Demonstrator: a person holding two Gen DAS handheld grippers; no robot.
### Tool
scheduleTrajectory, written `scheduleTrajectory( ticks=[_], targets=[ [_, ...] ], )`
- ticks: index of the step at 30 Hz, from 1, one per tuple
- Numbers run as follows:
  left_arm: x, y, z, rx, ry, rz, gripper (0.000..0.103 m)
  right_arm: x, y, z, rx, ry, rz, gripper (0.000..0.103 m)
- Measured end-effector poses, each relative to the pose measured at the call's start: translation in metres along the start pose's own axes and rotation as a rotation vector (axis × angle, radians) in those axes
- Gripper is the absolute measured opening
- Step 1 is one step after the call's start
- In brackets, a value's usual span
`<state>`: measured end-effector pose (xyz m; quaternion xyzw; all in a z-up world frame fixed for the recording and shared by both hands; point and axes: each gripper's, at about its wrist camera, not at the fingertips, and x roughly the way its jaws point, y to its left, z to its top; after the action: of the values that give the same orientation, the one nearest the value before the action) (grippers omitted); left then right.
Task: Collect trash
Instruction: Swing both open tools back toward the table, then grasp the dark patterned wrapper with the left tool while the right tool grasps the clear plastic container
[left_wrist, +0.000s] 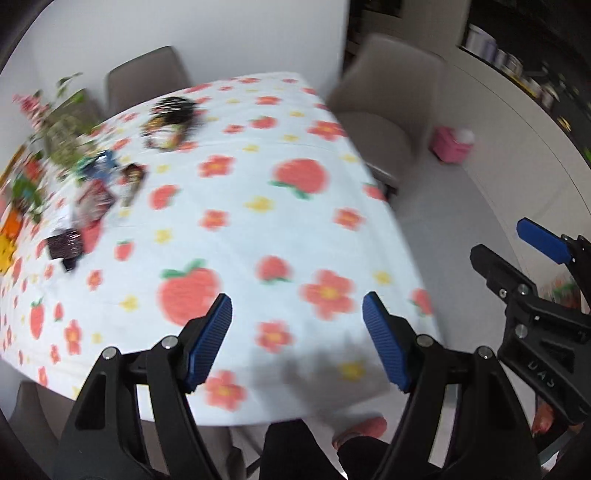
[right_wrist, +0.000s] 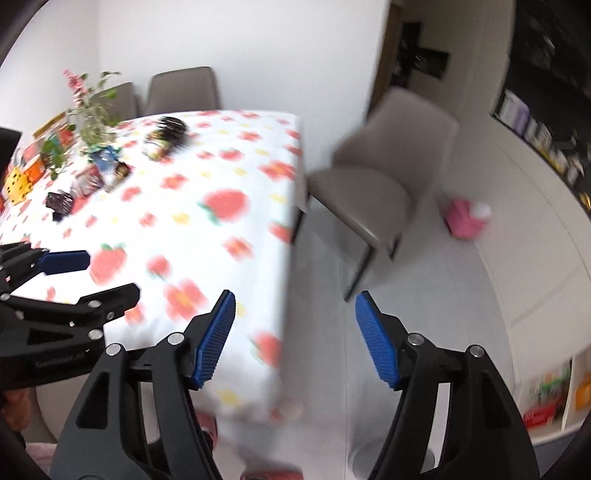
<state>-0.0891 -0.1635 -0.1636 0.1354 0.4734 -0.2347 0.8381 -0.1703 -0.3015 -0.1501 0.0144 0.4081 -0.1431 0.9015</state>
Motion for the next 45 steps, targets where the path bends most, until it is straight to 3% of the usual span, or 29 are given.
scheduleTrajectory(
  ticks=[6, 12, 22, 25, 30, 39, 42, 45],
  targets=[
    [-0.002, 0.121, 0.026, -0.15, -0.074, 0.133, 0.073, 0.034, 0.095, 0.065, -0.084, 0.001, 0.086, 0.065],
    [0.0, 0.206, 0.034, -0.309, -0.079, 0.264, 0.073, 0.059, 0.164, 0.109, -0.174, 0.001, 0.193, 0.065],
    [0.014, 0.282, 0.03, -0.553, -0.034, 0.4, 0.073, 0.109, 0.241, 0.157, -0.383, 0.034, 0.388, 0.065],
    [0.025, 0.295, 0.033, -0.58, -0.035, 0.431, 0.073, 0.127, 0.264, 0.169, -0.457, 0.02, 0.429, 0.065],
    [0.048, 0.32, 0.034, -0.635, -0.018, 0.423, 0.073, 0.164, 0.306, 0.179, -0.545, 0.013, 0.466, 0.066],
    [0.092, 0.354, 0.038, -0.636, 0.004, 0.4, 0.07, 0.22, 0.352, 0.176, -0.641, 0.038, 0.449, 0.066],
    [0.108, 0.363, 0.035, -0.645, 0.022, 0.37, 0.056, 0.231, 0.36, 0.172, -0.665, 0.051, 0.458, 0.06],
    [0.12, 0.37, 0.031, -0.658, 0.031, 0.325, 0.036, 0.237, 0.366, 0.171, -0.669, 0.077, 0.483, 0.039]
  ],
)
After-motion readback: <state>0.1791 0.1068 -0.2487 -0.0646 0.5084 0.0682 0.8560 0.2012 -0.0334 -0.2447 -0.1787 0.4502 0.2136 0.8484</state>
